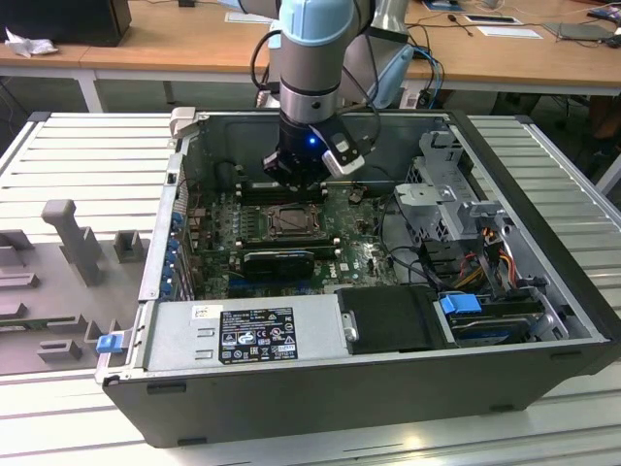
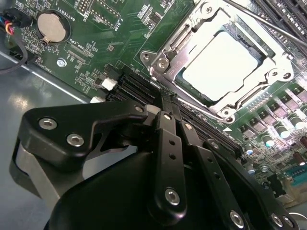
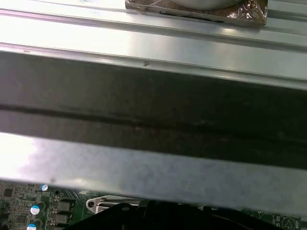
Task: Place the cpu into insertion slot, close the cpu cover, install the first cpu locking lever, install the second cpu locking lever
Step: 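Install the first cpu locking lever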
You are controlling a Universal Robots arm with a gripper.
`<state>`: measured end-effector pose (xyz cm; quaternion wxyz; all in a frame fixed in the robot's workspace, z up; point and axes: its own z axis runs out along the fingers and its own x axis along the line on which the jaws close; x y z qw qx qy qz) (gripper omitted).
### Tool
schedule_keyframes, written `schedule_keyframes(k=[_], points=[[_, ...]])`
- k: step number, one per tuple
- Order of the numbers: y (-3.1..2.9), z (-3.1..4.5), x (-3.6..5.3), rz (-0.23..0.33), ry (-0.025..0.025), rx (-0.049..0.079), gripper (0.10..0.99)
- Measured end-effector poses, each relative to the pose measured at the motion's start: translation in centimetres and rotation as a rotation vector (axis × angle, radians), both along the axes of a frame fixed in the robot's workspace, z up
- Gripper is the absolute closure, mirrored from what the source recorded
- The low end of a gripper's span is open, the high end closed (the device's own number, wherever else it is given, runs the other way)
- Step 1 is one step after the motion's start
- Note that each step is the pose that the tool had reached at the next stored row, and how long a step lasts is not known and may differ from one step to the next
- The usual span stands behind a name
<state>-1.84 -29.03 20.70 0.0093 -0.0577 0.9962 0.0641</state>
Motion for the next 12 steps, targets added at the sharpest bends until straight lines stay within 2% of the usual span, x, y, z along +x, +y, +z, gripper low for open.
schedule_keyframes(k=[12], points=[[-0.01,-0.29,0.02,-0.009,0.0001,-0.019,0.980]])
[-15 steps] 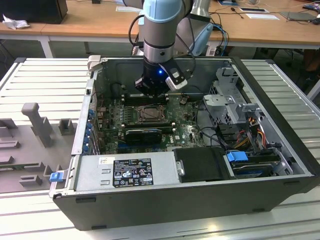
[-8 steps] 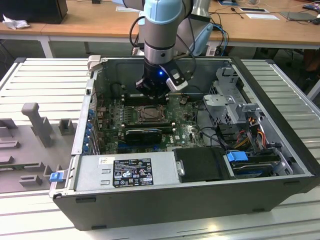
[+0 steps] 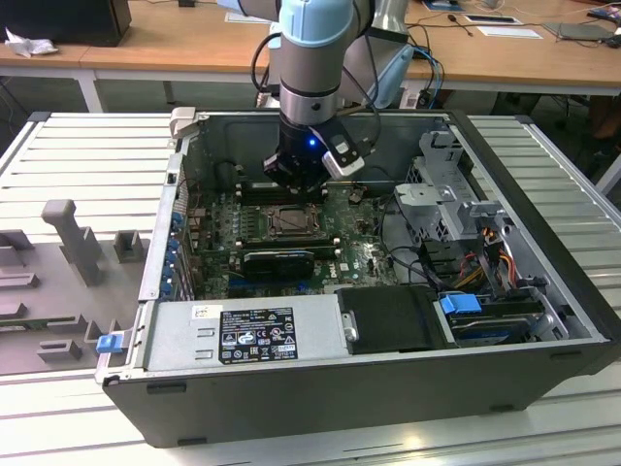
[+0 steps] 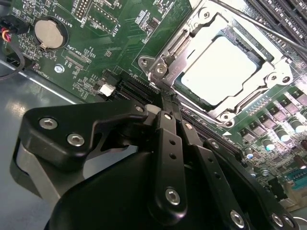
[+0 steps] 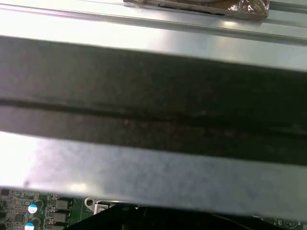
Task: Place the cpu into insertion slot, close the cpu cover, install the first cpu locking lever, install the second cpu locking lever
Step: 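Install the first cpu locking lever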
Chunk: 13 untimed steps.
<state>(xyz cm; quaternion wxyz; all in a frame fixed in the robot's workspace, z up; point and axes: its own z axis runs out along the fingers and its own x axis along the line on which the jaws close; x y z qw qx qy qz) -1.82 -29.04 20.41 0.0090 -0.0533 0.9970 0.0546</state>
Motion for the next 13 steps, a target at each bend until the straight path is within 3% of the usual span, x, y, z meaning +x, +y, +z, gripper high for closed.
schedule_keyframes(k=[3,8,13], points=[[0.00,-0.10,0.01,-0.001,-0.0001,-0.008,0.980],[0.00,-0.34,0.02,-0.002,0.0001,-0.009,0.980],[0.00,0.69,0.03,-0.002,-0.0002,-0.009,0.980]])
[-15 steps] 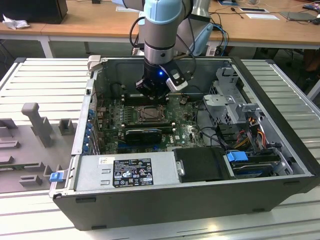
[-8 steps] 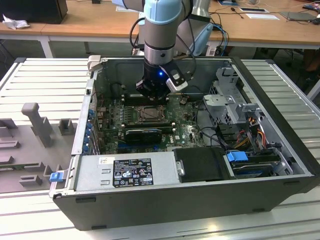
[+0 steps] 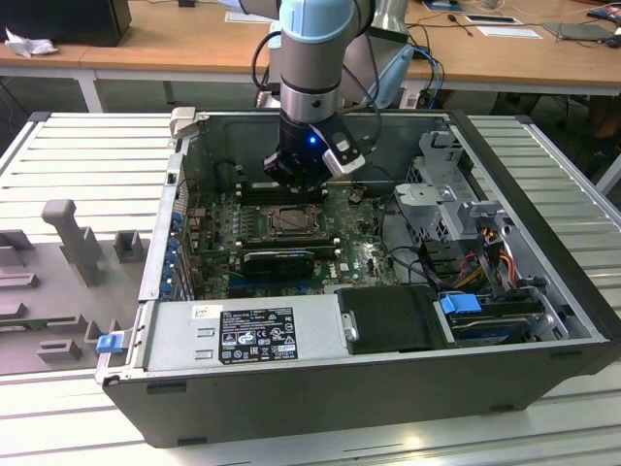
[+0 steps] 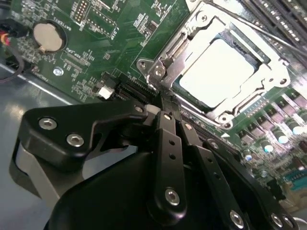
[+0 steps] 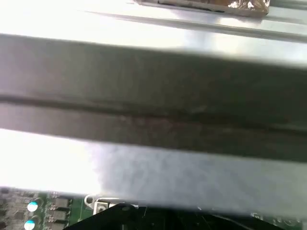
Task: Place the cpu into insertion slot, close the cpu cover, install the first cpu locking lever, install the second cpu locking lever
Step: 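Install the first cpu locking lever, then install the second cpu locking lever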
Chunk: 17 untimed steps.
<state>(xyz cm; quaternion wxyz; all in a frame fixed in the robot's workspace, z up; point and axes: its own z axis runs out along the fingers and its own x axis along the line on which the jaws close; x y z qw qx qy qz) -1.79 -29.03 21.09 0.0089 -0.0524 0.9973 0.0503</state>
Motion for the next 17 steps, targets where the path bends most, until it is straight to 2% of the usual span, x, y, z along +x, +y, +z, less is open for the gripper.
schedule_keyframes(k=[2,17], points=[[0.00,0.31,0.00,0.000,0.0000,-0.001,0.980],[-0.65,0.31,0.00,0.000,0.0000,-0.001,0.980]])
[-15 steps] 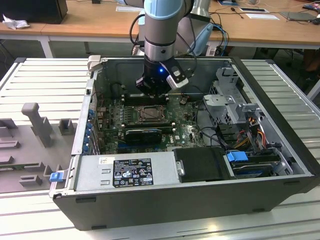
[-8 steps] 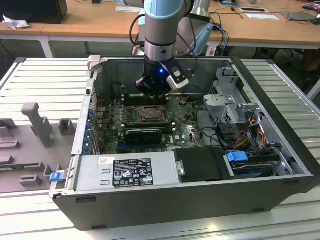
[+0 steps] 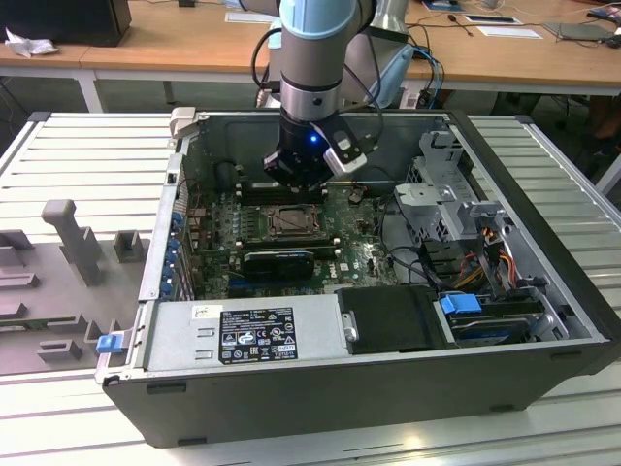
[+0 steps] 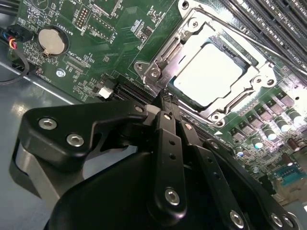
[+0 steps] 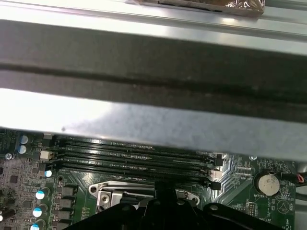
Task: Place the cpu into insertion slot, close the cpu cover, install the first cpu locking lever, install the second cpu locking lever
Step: 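Install the second cpu locking lever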
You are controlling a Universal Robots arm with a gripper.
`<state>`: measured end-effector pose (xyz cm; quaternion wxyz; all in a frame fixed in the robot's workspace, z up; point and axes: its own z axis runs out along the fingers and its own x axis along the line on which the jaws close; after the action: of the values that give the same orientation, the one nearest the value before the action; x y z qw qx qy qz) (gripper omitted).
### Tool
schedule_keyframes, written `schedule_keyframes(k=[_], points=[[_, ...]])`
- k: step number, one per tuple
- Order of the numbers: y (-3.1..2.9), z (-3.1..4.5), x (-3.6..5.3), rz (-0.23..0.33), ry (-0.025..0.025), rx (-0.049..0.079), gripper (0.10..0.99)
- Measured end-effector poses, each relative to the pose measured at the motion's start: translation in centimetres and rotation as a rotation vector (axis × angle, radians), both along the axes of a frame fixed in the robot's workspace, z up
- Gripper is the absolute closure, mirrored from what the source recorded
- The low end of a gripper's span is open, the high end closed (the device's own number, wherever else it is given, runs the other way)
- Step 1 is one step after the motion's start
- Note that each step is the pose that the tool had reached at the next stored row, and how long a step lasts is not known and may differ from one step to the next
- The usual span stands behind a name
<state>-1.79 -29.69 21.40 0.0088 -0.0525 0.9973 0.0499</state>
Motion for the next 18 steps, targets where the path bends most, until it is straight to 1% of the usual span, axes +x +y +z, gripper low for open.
schedule_keyframes(k=[2,3,5,6,7,10,11,12,13,15,17,18], points=[[-0.08,0.00,0.00,0.000,0.0000,0.000,0.980],[-0.13,0.18,0.00,0.000,0.0001,0.000,0.980],[-0.16,1.03,0.00,-0.001,0.0000,0.000,0.980],[-0.17,1.32,0.00,-0.001,-0.0001,0.000,0.980],[-0.22,1.35,0.01,-0.001,-0.0001,0.000,0.980],[-0.67,1.33,0.00,-0.001,0.0000,0.000,0.980],[-1.03,1.29,0.00,-0.001,0.0000,0.000,0.980],[-1.65,1.21,0.00,-0.001,0.0000,0.000,0.980],[-2.08,1.16,0.00,-0.001,0.0000,0.000,0.980],[-2.74,1.09,0.00,-0.001,0.0000,-0.001,0.980],[-3.24,1.05,0.00,-0.001,0.0000,-0.001,0.980],[-3.90,1.04,0.00,-0.001,0.0000,-0.004,0.980]])
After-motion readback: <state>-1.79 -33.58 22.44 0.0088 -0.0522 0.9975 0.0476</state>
